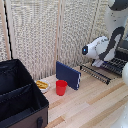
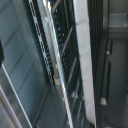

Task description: With care, position your gripper close to the oven tray handle. Make sure to grip the handle tightly. Delicately and attentively pull the tray out from the oven.

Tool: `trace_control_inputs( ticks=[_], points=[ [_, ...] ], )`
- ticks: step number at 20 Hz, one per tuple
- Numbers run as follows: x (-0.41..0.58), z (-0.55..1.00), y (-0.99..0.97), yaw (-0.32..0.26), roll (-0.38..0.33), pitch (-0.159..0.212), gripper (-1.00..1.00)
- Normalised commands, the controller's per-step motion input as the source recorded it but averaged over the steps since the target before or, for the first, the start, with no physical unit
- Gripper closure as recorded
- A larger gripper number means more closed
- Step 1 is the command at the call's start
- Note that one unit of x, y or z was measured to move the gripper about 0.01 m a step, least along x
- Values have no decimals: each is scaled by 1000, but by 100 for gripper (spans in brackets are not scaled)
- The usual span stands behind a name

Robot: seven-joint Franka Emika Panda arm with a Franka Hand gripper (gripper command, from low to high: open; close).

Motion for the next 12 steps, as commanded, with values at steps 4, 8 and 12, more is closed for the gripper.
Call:
trace_control_inputs(
  ticks=[4,8,12],
  points=[
    [0,0,-41,-20,-70,0,100],
    [12,0,-156,78,-35,8,100],
    [0,0,-185,331,-5,35,100]
  ],
)
